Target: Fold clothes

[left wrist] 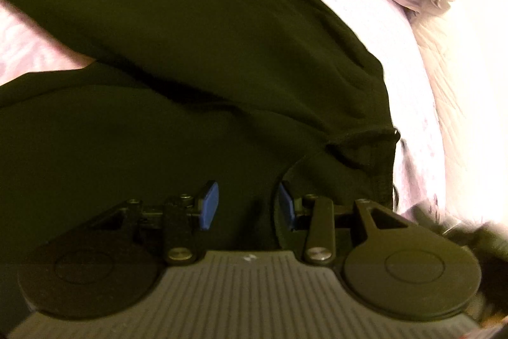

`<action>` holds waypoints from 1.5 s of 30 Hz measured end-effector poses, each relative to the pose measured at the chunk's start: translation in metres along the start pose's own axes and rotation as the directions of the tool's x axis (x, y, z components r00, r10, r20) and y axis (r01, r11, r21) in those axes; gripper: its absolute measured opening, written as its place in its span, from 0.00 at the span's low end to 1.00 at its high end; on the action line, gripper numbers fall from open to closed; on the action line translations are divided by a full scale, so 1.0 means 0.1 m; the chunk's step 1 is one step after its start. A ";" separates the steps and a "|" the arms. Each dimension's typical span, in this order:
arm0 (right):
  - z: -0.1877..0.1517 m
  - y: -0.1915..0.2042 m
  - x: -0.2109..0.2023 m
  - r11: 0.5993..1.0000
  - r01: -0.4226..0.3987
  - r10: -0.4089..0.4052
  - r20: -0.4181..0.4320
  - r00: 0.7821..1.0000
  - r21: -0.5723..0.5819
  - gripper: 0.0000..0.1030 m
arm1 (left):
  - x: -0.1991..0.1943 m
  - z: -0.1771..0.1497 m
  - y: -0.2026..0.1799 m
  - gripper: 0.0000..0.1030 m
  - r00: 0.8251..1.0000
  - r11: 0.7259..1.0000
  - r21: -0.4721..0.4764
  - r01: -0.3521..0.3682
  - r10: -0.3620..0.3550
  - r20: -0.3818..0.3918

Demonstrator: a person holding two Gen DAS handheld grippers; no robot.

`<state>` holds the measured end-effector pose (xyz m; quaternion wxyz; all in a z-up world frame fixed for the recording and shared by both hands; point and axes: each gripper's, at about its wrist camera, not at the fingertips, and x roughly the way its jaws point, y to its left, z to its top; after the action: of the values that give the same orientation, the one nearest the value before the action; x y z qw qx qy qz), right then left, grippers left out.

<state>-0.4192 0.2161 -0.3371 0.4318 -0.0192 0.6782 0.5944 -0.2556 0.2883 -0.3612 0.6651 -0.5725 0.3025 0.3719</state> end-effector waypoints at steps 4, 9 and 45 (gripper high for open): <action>-0.20 0.01 0.05 0.975 0.128 -0.136 -0.028 0.990 -0.184 0.43 | -0.03 0.02 0.06 0.35 1.000 1.000 0.005 0.000 0.000 0.001; -0.34 0.10 -0.12 0.866 0.191 -0.264 -0.098 0.960 -0.462 0.63 | 0.07 0.03 0.01 0.35 1.000 1.000 0.029 -0.005 0.006 -0.027; 0.31 -0.79 -0.40 0.854 0.457 -0.440 0.121 0.890 -0.249 0.59 | 0.31 0.11 -0.87 0.05 0.895 0.428 0.829 -0.360 0.409 0.178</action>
<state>-0.3340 0.1985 -0.3730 0.5717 -0.2177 0.5541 0.5646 -0.1662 0.2981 -0.3382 0.7466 -0.1024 0.5825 0.3047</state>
